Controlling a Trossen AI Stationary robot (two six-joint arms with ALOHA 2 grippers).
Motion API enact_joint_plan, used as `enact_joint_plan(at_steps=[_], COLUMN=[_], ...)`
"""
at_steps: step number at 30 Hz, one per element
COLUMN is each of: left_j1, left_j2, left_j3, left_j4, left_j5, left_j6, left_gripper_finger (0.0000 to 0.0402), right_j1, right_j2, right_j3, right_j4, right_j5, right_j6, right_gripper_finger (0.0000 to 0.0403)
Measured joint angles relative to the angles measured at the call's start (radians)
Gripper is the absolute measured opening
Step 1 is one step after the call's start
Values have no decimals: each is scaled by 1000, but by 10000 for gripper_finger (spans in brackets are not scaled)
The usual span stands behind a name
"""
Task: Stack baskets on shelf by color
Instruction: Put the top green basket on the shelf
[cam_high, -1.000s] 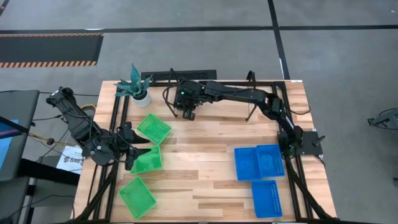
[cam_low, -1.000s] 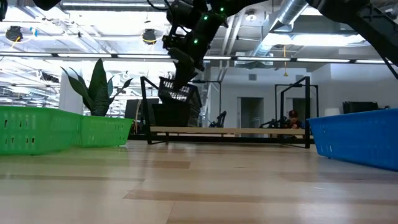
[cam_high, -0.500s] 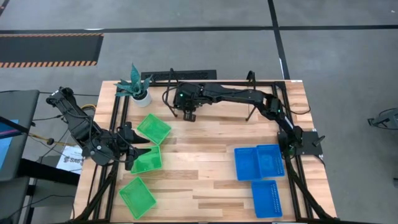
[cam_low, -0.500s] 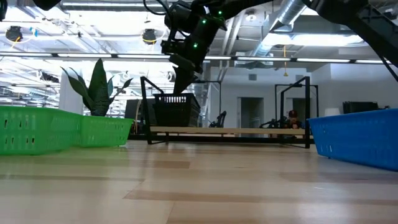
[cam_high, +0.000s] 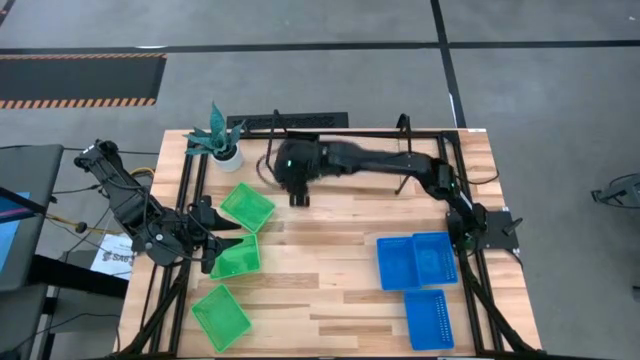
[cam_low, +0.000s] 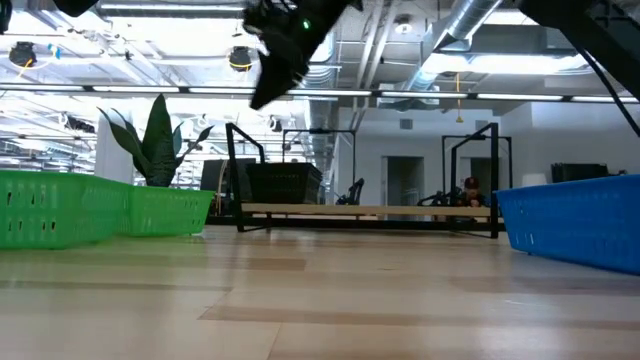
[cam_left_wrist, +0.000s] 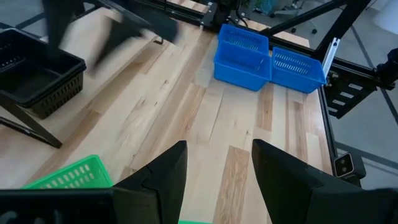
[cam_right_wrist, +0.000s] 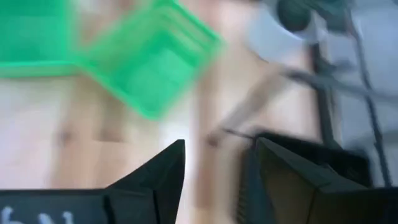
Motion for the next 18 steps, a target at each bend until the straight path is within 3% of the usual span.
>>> enact_joint_plan(at_steps=[9,18], left_j1=[0,0], left_j2=[0,0], left_j3=[0,0], left_j4=[-1,0], left_j5=[1,2], left_j6=[0,-11], left_gripper_finger=[169,169], right_j1=[117,121], right_j2=[91,201], right_j3=[0,0], right_j4=[117,247], right_j5=[1,-15], right_j6=[-184,-264], right_gripper_finger=[220,219])
